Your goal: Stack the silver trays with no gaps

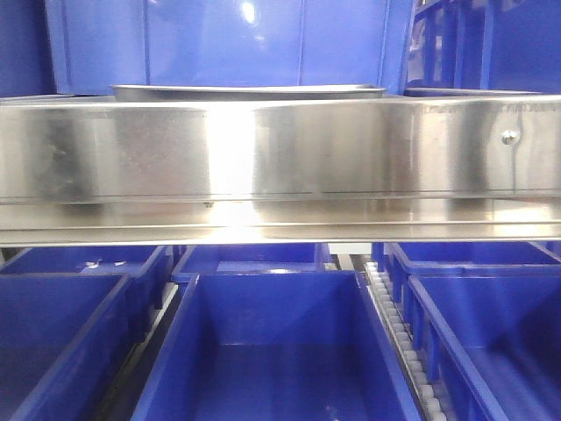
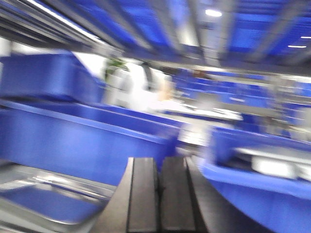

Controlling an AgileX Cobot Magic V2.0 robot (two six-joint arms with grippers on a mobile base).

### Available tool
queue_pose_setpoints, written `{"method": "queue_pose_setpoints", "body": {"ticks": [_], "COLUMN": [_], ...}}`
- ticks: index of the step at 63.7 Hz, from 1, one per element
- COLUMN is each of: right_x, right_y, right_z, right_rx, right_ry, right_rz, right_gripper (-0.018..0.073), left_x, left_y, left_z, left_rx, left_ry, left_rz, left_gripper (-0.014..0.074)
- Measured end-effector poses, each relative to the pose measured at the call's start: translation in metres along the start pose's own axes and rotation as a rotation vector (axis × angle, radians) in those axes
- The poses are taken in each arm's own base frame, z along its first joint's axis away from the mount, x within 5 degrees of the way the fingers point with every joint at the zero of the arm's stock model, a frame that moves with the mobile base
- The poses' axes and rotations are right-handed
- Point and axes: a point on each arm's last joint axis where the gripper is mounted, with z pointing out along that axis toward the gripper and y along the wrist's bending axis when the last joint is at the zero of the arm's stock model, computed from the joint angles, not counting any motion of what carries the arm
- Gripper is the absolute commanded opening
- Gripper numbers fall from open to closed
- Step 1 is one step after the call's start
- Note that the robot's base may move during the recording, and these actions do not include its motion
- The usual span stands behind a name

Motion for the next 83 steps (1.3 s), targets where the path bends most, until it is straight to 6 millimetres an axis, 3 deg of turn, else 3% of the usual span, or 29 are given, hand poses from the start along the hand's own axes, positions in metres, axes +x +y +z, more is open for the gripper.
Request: {"method": "queue_pose_setpoints", "body": {"ticks": [7, 18, 29, 43, 51, 83], "right_x": [0.022, 0.074, 0.122, 0.166, 0.178, 0.178], "right_y": [0.001, -0.001, -0.004, -0.002, 0.000, 0.003], "right_z": [0.010, 0.027, 0.035, 0.035, 0.033, 0.032], "right_rx": [0.130, 0.251, 0.288, 0.279, 0.248, 0.212], "right_ry": [0.070, 0.173, 0.174, 0.203, 0.221, 0.192], "right_rz": [-0.028, 0.041, 0.064, 0.121, 0.131, 0.131], "right_gripper": [-0.0079, -0.0079, -0.0079, -0.0079, -0.0079, -0.0079], "left_x": [0.000, 0.000, 0.000, 0.000, 0.000, 0.000], "left_y": [0.000, 0.000, 0.000, 0.000, 0.000, 0.000], "left_z": [0.000, 0.000, 0.000, 0.000, 0.000, 0.000], "left_rx": [0.000, 0.000, 0.000, 0.000, 0.000, -0.001], "left_ry": [0.000, 0.000, 0.000, 0.000, 0.001, 0.002], "left_rz": [0.000, 0.000, 0.000, 0.000, 0.000, -0.002], "left_gripper": [-0.0008, -0.0008, -0.0008, -0.0008, -0.0008, -0.0008]}}
